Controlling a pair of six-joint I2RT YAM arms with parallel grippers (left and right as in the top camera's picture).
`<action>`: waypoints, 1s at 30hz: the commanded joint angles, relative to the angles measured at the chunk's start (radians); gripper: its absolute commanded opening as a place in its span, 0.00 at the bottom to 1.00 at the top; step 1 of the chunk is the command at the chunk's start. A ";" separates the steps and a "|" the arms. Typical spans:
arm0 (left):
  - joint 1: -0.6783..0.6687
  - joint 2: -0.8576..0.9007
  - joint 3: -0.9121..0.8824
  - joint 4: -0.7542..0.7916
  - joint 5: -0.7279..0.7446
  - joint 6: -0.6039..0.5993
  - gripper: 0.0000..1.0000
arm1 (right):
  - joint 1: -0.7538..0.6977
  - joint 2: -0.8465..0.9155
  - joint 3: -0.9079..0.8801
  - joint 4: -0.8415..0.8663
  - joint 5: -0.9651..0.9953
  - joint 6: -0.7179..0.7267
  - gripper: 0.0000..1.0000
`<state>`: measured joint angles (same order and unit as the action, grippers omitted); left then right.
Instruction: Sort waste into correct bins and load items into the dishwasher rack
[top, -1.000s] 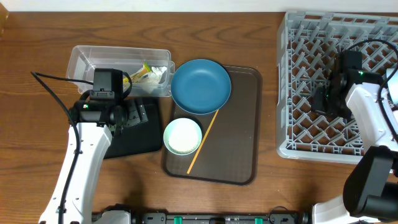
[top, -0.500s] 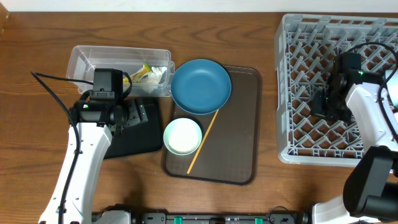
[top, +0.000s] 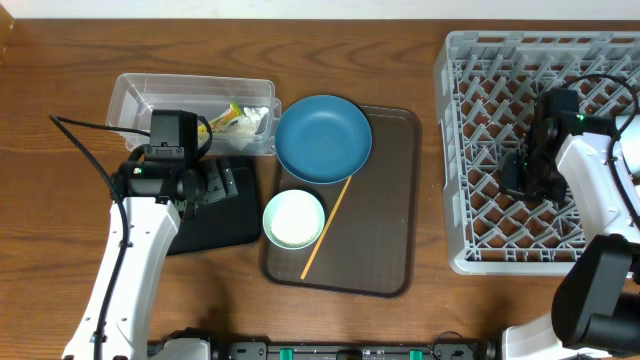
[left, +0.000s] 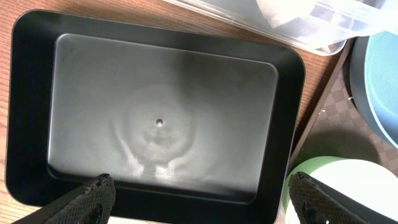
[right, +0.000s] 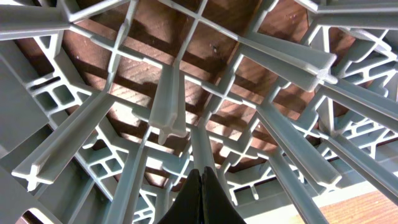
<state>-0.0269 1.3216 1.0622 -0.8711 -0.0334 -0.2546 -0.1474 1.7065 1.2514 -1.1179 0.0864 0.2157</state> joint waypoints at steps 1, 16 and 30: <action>0.005 -0.014 0.002 -0.003 -0.012 0.003 0.92 | 0.004 0.008 -0.010 -0.034 -0.012 -0.011 0.01; 0.005 -0.014 0.002 -0.003 -0.012 0.003 0.92 | 0.004 0.002 -0.009 -0.058 -0.054 -0.011 0.01; 0.005 -0.014 0.002 -0.003 -0.012 0.003 0.92 | 0.005 -0.133 0.008 -0.001 -0.082 -0.032 0.07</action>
<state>-0.0269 1.3216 1.0622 -0.8711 -0.0334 -0.2546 -0.1474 1.6390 1.2507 -1.1278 0.0410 0.2089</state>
